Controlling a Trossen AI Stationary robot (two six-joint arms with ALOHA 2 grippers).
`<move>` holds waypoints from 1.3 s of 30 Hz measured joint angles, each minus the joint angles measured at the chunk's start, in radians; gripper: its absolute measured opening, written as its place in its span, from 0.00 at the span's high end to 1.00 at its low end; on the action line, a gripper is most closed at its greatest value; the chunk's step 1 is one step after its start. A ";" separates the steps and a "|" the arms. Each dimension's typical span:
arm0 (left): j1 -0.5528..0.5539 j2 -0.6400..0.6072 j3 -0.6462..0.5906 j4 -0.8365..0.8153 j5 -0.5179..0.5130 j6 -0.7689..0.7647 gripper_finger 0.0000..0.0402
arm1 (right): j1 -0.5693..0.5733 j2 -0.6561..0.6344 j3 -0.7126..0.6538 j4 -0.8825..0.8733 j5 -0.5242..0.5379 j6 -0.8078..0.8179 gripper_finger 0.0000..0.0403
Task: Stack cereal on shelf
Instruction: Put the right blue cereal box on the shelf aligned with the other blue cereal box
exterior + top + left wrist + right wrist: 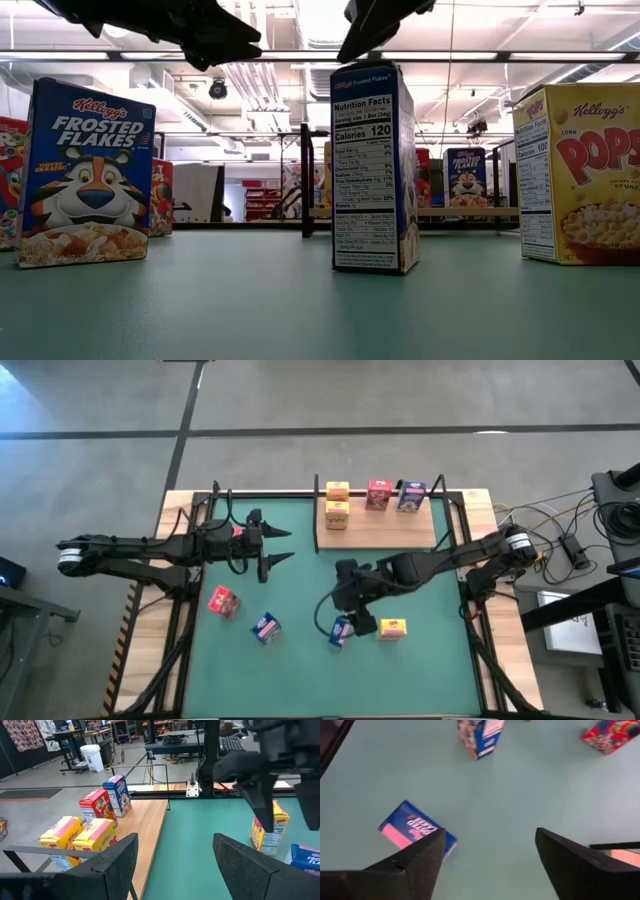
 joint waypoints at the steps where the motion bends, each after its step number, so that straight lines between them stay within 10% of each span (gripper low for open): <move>1: 0.000 0.000 0.000 0.000 0.000 0.000 0.40 | 0.010 0.002 0.000 0.000 0.000 -0.005 0.22; 39: 0.000 0.000 0.000 -0.027 0.001 -0.009 0.40 | 0.108 0.197 0.000 0.002 -0.058 -0.128 0.19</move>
